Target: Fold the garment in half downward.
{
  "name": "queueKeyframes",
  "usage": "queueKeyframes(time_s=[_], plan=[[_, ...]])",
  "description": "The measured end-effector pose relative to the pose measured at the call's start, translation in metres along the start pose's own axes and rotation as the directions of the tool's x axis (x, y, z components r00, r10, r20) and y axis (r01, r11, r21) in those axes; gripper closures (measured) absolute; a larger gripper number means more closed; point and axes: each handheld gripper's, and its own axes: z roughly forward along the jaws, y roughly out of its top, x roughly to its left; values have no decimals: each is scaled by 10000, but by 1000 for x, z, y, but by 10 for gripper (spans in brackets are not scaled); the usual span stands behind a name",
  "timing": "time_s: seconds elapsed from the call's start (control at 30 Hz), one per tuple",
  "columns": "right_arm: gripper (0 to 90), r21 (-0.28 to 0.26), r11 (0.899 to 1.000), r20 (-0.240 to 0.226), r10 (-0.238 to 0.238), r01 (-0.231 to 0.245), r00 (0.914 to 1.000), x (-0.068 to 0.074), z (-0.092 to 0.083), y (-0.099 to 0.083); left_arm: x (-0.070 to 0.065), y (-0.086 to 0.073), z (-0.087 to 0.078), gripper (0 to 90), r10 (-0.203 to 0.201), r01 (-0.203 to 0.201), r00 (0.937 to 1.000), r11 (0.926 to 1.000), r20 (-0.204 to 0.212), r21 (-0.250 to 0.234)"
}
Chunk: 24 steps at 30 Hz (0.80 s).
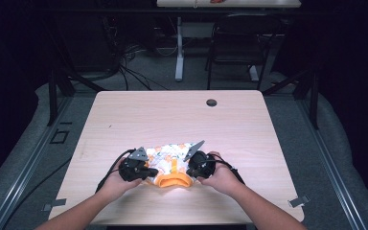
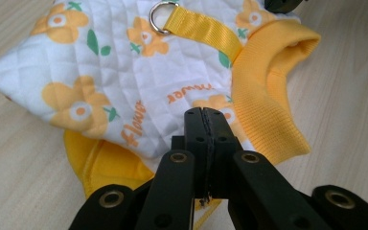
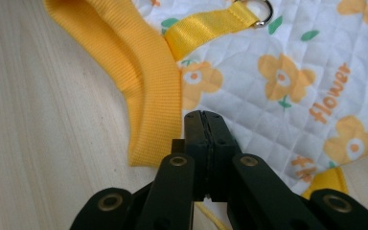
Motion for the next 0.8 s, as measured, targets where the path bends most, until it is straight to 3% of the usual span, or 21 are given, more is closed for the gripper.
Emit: queueKeyframes(time_s=[0.4,0.8], plan=[[898,138,9996,-9,248,-248,9997,2,6,-18,-2,-12,2,896,-71,71,10000,10000,64,-32],[898,89,9991,-98,427,-426,9990,0,8,-18,0,-12,4,897,-46,46,10000,10000,46,-55]])
